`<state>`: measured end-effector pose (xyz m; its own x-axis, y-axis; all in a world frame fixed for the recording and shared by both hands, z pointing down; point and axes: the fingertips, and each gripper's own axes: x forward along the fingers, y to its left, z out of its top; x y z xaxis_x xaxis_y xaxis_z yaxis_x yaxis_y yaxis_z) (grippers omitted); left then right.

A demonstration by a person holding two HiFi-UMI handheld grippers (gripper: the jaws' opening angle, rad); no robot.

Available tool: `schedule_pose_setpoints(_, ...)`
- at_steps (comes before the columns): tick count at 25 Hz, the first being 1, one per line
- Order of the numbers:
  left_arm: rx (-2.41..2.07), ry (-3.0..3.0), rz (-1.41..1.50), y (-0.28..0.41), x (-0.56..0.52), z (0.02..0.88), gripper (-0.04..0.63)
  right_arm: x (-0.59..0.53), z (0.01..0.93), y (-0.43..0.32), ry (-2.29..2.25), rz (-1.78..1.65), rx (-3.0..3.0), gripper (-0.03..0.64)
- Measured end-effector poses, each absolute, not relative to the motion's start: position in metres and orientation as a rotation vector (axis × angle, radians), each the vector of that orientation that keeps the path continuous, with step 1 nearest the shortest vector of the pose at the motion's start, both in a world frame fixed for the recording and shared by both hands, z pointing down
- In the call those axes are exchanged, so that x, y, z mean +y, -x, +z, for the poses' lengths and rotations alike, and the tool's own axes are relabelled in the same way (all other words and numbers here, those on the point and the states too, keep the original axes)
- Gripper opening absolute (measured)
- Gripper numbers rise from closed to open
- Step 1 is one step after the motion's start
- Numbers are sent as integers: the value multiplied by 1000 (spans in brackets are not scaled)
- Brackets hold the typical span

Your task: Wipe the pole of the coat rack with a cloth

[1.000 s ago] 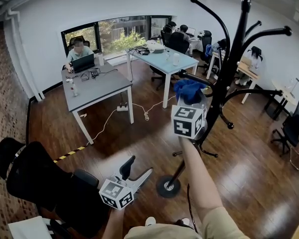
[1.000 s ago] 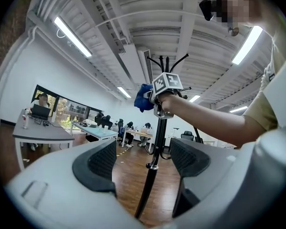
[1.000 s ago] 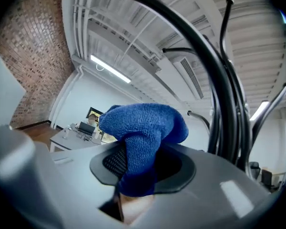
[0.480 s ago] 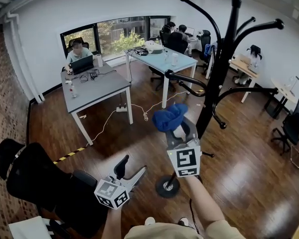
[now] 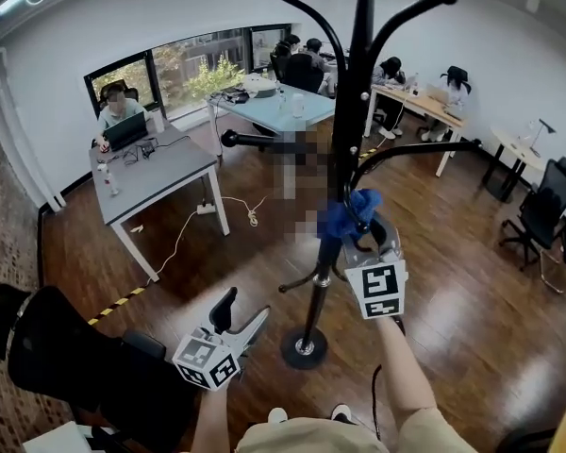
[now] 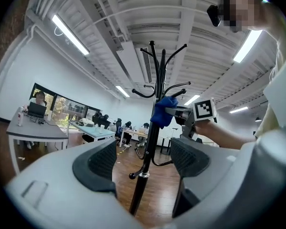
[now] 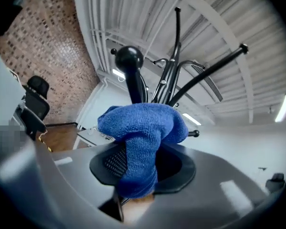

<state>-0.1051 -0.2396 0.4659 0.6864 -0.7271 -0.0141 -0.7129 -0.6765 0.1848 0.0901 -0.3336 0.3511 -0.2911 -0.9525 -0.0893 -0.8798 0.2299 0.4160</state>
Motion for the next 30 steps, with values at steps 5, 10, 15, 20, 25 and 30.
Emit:
schedule_pose_setpoints(5, -1169, -2730, -111, 81, -237, 469, 333, -338, 357, -91, -1746, -692, -2280, 141)
schedule_pose_setpoints(10, -1202, -2705, -93, 76, -240, 475, 333, -341, 426, -82, -1625, -634, -2219, 141)
schedule_pose_setpoints(15, -1220, -2695, -75, 66, -240, 478, 333, -347, 540, -86, -1450, -282, -2062, 142)
schedule_pose_setpoints(20, -1260, -2671, -74, 62, -237, 479, 333, -333, 558, -81, -1247, -187, -2038, 143)
schedule_pose_setpoints(25, -1313, -2649, -77, 67, -236, 478, 333, -323, 434, -131, -1411, -209, -2481, 143)
schedule_pose_setpoints(30, -1351, -2619, -67, 69, -236, 483, 333, -387, 365, -200, -1656, 92, -2831, 141)
